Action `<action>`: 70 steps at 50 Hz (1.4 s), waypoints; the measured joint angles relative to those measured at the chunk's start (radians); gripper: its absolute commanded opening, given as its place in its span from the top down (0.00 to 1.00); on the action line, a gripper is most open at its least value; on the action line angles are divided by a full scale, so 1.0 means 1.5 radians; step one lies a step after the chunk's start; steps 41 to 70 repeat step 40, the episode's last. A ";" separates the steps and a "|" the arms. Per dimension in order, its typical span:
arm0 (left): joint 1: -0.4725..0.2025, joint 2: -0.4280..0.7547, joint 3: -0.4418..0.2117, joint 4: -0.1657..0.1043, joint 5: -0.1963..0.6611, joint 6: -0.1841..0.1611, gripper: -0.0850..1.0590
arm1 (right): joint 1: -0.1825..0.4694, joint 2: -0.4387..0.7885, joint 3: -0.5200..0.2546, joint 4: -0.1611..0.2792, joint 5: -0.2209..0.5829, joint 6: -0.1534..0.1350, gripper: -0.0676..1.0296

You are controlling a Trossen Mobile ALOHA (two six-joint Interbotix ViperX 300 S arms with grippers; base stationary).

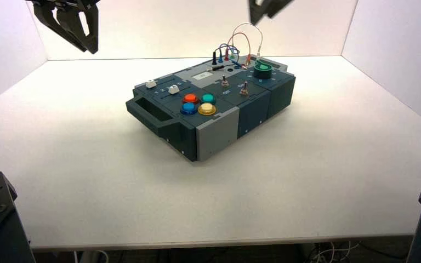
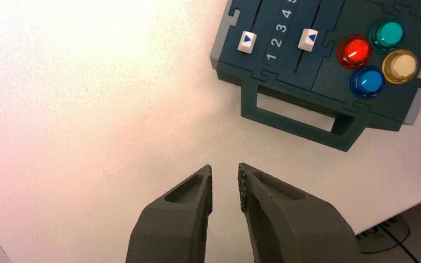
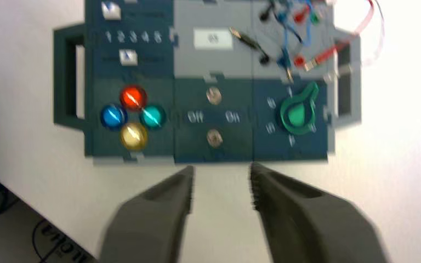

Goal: Move the bottom slider to position 3.

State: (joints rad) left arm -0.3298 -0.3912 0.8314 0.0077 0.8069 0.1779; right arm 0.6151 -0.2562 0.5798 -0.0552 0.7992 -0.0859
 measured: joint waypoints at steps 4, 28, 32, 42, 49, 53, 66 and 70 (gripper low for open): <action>0.000 0.002 0.000 0.000 0.000 0.001 0.67 | 0.002 -0.044 0.045 0.000 -0.031 -0.001 0.29; 0.000 0.059 0.003 0.000 0.004 0.003 0.67 | -0.022 -0.207 0.198 0.004 -0.166 0.020 0.28; 0.000 0.063 0.003 0.000 0.009 0.003 0.67 | -0.022 -0.208 0.198 0.004 -0.166 0.020 0.28; 0.000 0.064 0.003 0.000 0.013 0.003 0.67 | -0.022 -0.208 0.198 0.004 -0.165 0.021 0.28; 0.000 0.064 0.003 0.000 0.013 0.003 0.67 | -0.022 -0.208 0.198 0.004 -0.165 0.021 0.28; 0.000 0.064 0.003 0.000 0.013 0.003 0.67 | -0.022 -0.208 0.198 0.004 -0.165 0.021 0.28; 0.000 0.064 0.003 0.000 0.013 0.003 0.67 | -0.022 -0.208 0.198 0.004 -0.165 0.021 0.28; 0.000 0.064 0.003 0.000 0.013 0.003 0.67 | -0.022 -0.208 0.198 0.004 -0.165 0.021 0.28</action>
